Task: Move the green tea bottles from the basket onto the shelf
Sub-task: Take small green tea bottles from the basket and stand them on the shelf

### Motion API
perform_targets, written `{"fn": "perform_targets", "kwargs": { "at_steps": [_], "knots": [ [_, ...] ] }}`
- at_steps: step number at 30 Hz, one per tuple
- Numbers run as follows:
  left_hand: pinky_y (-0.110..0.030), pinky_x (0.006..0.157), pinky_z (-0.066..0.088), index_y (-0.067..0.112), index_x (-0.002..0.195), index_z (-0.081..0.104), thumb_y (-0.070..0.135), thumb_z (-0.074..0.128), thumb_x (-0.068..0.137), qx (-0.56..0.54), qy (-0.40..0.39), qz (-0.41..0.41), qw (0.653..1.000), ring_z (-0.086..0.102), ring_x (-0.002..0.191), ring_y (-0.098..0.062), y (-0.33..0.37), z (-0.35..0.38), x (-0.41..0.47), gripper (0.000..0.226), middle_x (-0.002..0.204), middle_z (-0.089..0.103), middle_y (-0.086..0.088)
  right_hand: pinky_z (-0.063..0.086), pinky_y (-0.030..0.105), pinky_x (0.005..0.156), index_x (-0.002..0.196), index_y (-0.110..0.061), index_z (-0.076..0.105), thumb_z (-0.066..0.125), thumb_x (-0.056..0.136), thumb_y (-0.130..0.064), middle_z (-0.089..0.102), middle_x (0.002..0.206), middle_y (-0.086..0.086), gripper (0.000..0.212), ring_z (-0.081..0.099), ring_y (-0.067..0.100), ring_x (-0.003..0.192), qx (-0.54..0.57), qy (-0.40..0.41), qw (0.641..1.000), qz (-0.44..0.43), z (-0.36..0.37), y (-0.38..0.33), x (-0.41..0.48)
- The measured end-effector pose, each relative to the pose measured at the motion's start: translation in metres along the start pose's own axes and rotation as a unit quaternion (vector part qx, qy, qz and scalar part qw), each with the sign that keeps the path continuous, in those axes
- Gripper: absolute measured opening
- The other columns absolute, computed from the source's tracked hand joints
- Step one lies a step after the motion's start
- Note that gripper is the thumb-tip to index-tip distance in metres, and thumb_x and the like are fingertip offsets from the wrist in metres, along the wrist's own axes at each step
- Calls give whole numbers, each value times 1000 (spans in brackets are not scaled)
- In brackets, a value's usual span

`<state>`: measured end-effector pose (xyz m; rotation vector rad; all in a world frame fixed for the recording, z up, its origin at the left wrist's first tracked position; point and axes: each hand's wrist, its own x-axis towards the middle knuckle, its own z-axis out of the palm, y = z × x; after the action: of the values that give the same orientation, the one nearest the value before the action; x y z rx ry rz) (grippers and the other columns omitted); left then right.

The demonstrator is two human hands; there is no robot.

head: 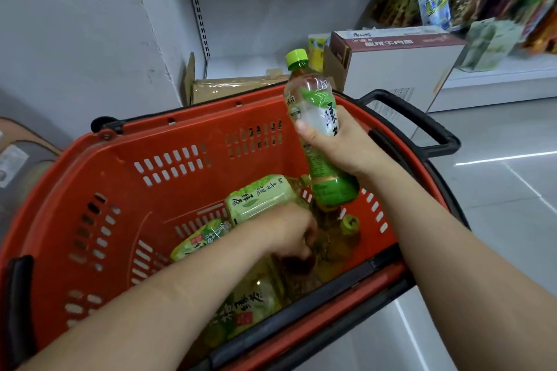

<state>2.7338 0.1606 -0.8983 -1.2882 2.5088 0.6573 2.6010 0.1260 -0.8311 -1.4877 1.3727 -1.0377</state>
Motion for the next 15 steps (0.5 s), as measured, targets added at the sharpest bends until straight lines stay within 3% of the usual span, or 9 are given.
{"fn": "perform_targets", "kwargs": {
  "at_steps": [3,6,10,13,15],
  "knots": [
    [-22,68,39,25,103,70,24,72,79,-48,50,-73,995,57,84,-15,-44,-4,-3,23,85,57,7,53,32,81,122,-22,44,76,69,-55,60,106,-7,70,62,10,96,-26,-23,999,13,-1,1,-2],
    [-23,74,44,27,94,72,20,79,75,-147,79,-140,976,60,94,-14,-75,3,-13,21,101,66,4,53,34,83,120,-23,47,81,65,-50,62,107,-6,70,61,12,97,-60,-16,998,15,1,3,-3],
    [-26,81,44,30,93,70,10,75,74,-116,160,-85,976,56,101,-16,-58,-31,-26,28,109,61,4,56,35,75,103,-17,61,84,65,-43,69,92,-1,52,67,16,84,-50,-25,998,15,6,-2,-5],
    [-22,79,39,31,95,70,12,74,78,-102,240,-55,964,52,92,-7,-48,-78,-59,25,97,57,13,57,27,63,91,-15,66,84,69,-32,71,79,-2,34,69,12,70,23,-52,998,20,6,-9,-8],
    [-18,75,39,32,92,68,10,71,82,-125,278,-41,951,53,83,-2,-47,-104,-91,25,91,59,16,57,29,64,94,-16,67,82,70,-28,74,83,0,31,73,14,74,84,-93,991,42,5,-13,-10]
  ]
}}
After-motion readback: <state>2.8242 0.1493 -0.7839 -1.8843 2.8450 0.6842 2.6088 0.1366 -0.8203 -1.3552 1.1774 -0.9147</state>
